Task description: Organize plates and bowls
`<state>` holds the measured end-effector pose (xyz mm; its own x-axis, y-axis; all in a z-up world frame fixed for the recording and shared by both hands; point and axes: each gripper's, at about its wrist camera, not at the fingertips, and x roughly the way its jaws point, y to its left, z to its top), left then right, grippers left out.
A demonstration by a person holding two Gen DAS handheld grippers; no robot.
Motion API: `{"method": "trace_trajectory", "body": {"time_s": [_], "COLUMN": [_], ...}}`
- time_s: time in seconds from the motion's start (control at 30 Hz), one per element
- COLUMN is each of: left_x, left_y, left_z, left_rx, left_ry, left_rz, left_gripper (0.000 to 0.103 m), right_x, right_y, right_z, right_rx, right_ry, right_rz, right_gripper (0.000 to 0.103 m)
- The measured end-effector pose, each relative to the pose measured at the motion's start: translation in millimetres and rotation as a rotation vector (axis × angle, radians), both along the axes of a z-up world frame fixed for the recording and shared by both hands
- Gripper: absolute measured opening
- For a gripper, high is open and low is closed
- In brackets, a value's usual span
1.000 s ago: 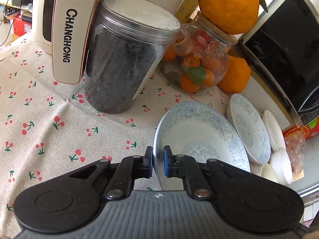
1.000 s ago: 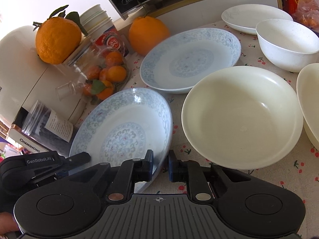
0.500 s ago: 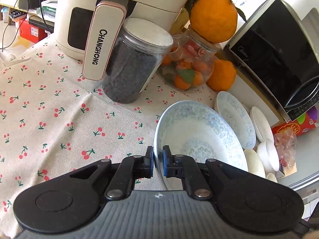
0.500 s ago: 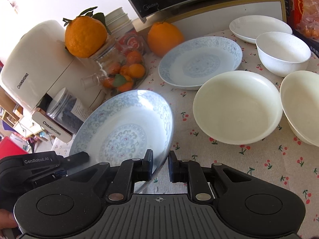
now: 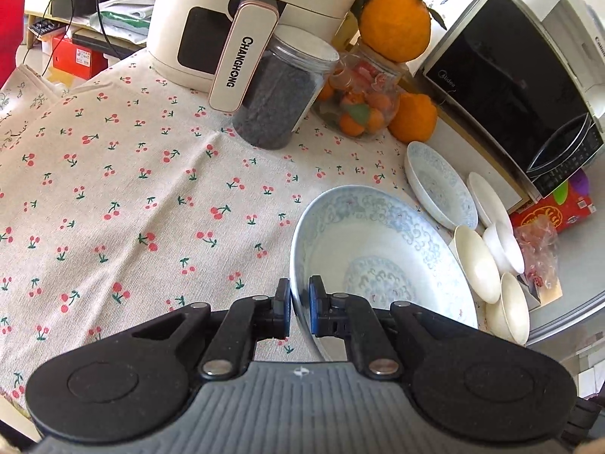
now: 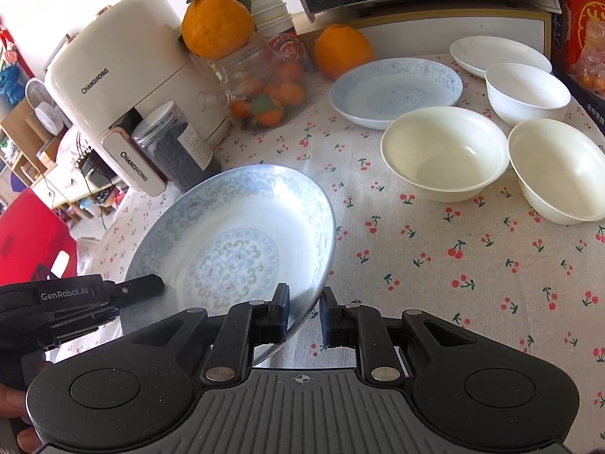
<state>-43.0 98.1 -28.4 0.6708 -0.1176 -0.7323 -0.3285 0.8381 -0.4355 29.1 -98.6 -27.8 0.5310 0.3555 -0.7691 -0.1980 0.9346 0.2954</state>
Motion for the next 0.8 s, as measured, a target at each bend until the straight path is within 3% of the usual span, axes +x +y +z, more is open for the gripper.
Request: {"method": "trace_trajectory", "body": {"time_s": [0.13, 0.8], "left_x": [-9, -16], "left_y": [1, -3], "left_z": [-4, -25], "left_rx": [0.007, 0.025], "left_ry": [0.001, 0.09], "left_rz": [0.009, -0.004], "left_gripper": [0.009, 0.009], "right_x": [-9, -15], "right_y": [8, 7], "right_z": [-1, -23], "right_rx": [-0.036, -0.057], "right_ry": [-0.02, 0.097], "right_rz": [0.026, 0.011], "right_gripper": [0.017, 0.019]}}
